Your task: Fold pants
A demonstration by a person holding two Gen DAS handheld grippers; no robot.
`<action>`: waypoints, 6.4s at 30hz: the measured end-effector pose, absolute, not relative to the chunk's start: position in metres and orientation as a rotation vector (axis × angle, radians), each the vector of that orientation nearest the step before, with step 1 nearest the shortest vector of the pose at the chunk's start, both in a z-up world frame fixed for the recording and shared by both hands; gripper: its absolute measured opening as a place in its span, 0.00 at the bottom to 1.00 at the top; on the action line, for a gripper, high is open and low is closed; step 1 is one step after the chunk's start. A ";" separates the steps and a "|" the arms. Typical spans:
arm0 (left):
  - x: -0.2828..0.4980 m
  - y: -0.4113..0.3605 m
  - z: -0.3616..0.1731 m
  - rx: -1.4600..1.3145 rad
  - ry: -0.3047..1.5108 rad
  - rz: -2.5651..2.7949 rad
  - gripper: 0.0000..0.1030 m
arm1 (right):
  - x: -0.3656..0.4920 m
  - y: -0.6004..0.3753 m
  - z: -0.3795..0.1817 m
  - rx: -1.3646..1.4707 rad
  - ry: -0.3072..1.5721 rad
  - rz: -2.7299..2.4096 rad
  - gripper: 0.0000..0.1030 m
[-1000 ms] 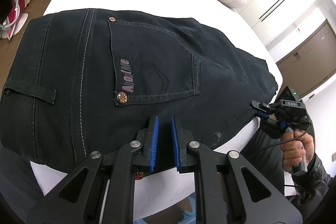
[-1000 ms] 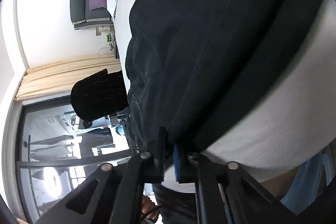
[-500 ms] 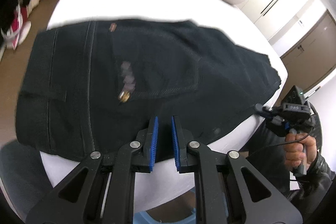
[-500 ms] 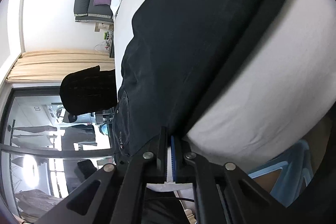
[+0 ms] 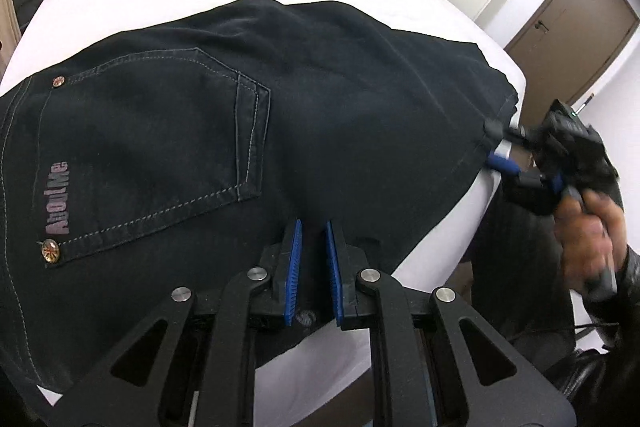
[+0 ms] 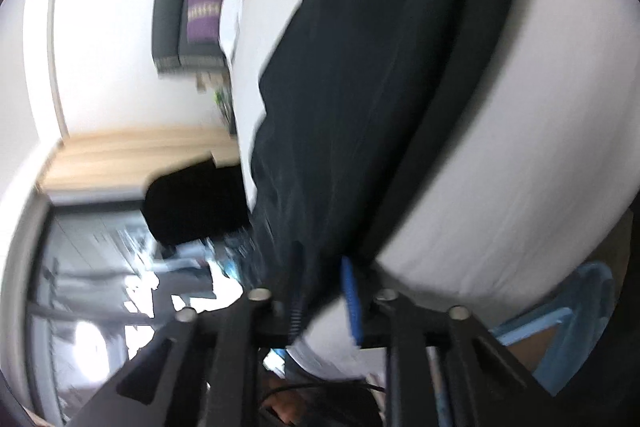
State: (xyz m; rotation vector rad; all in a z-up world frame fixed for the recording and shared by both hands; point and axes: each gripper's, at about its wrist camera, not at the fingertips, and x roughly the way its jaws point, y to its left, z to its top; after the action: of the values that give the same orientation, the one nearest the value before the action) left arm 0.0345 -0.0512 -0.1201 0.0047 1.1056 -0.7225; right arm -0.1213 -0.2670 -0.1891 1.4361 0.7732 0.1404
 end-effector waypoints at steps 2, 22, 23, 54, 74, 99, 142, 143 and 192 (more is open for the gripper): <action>0.035 -0.049 -0.122 0.001 1.109 -0.723 0.12 | -0.121 -0.286 -0.188 1.464 0.711 0.100 0.28; 0.045 -0.046 -0.123 -0.032 1.129 -0.731 0.12 | -0.155 -0.359 -0.186 1.478 0.575 -0.097 0.19; 0.044 -0.046 -0.123 -0.033 1.129 -0.731 0.12 | -0.158 -0.368 -0.186 1.479 0.546 -0.117 0.19; 0.052 -0.053 -0.085 -0.046 1.053 -0.745 0.12 | -0.058 -0.324 -0.110 1.102 0.701 0.098 0.11; 0.104 -0.032 -0.131 -0.200 1.143 -0.723 0.12 | -0.060 -0.521 -0.176 1.222 0.568 -0.371 0.00; 0.168 -0.022 -0.137 -0.244 1.156 -0.654 0.12 | -0.069 -0.412 -0.195 1.276 0.661 -0.135 0.00; 0.096 0.033 -0.128 -0.340 1.179 -0.649 0.12 | -0.216 -0.465 -0.172 1.388 0.379 -0.370 0.47; 0.096 0.035 -0.129 -0.335 1.181 -0.650 0.12 | -0.213 -0.466 -0.171 1.386 0.379 -0.366 0.47; 0.147 -0.029 -0.126 -0.797 1.402 -0.845 0.88 | -0.089 -0.099 -0.097 -0.208 0.749 -0.118 0.05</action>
State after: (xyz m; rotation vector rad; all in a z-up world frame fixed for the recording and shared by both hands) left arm 0.1465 -0.0293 -0.1258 -0.7973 1.4022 -0.8451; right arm -0.0893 -0.0993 -0.0973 -0.2077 0.7491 -0.1176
